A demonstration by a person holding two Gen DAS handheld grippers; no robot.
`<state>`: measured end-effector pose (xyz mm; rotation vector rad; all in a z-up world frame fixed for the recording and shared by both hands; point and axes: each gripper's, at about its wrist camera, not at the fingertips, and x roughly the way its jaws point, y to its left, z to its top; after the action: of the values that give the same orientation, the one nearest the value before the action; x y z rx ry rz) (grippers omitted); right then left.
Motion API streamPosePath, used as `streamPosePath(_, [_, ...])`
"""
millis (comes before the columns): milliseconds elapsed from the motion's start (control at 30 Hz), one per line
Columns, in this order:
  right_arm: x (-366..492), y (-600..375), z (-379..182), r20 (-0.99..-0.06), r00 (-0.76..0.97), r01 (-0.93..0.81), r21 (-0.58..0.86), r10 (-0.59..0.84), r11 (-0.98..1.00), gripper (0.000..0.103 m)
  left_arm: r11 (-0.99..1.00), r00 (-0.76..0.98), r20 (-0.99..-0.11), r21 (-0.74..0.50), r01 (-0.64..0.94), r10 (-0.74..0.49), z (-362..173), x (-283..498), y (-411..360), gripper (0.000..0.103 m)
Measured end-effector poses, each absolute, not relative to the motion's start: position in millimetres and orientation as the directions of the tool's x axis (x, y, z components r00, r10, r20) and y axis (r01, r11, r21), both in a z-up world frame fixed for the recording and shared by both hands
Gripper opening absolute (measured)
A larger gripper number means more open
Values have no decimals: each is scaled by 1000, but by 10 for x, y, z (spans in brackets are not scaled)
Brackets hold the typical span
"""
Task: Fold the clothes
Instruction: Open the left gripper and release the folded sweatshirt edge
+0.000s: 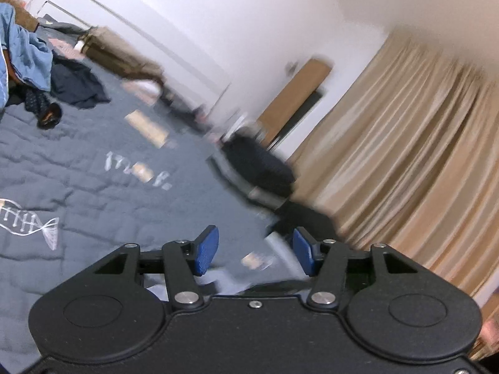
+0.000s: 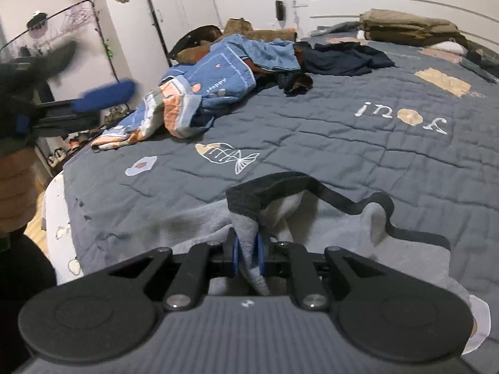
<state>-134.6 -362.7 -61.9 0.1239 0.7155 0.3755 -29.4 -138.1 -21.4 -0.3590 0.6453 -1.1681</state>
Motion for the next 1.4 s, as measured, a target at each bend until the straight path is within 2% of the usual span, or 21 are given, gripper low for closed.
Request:
streamPosePath(67, [-1363, -3650, -642, -615, 690, -287, 249, 380, 925, 14, 429, 245, -381, -536, 727, -892, -367, -305, -1608, 53])
streamPosePath(200, [-1389, -3666, -672, -618, 685, -288, 256, 386, 923, 15, 499, 214, -520, -502, 706, -827, -696, -301, -1946, 50])
streamPosePath(233, [-1394, -3663, -672, -625, 679, -291, 253, 385, 923, 17, 510, 216, -533, -501, 699, -818, -757, -283, -1981, 44])
streamPosePath(267, [-1387, -3669, -678, -638, 667, -293, 250, 384, 923, 19, 521, 220, -541, -499, 693, -811, -813, -262, -2005, 26])
streamPosePath(333, [-1395, -3749, -666, -656, 646, -292, 260, 390, 920, 24, 538, 223, -550, -515, 668, -805, -871, -201, -1966, 18])
streamPosePath(467, [-1490, -4209, -545, -624, 677, -218, 338, 391, 916, 27, 554, 230, -555, -533, 639, -799, -897, -117, -1850, 16])
streamPosePath(633, [-1589, -4684, -539, -565, 757, -89, 409, 329, 908, 31, 538, 214, -573, -485, 689, -791, -813, -181, -1812, 16])
streamPosePath(867, [-1367, -4539, -840, -573, 679, -135, 517, 459, 845, 39, 554, 212, -614, -445, 704, -761, -851, -210, -1830, 16])
streamPosePath(1067, [-1248, -4527, -1091, -597, 578, -81, 636, 556, 767, 42, 553, 204, -616, -452, 700, -761, -877, -191, -1814, 16])
streamPosePath(1200, [-1290, -4587, -1159, -551, 588, -52, 705, 592, 707, 42, 552, 204, -614, -453, 700, -762, -874, -192, -1812, 16])
streamPosePath(1233, [-1296, -4584, -1178, -536, 578, -52, 728, 615, 684, 39, 552, 204, -613, -455, 698, -763, -876, -188, -1809, 16])
streamPosePath(1333, [-1294, -4522, -1134, -510, 571, -90, 741, 644, 666, 16, 556, 205, -612, -461, 692, -764, -879, -170, -1802, 16])
streamPosePath(1400, [-1307, -4515, -1064, -504, 591, -102, 728, 630, 678, 10, 557, 207, -610, -467, 686, -765, -883, -158, -1794, 16])
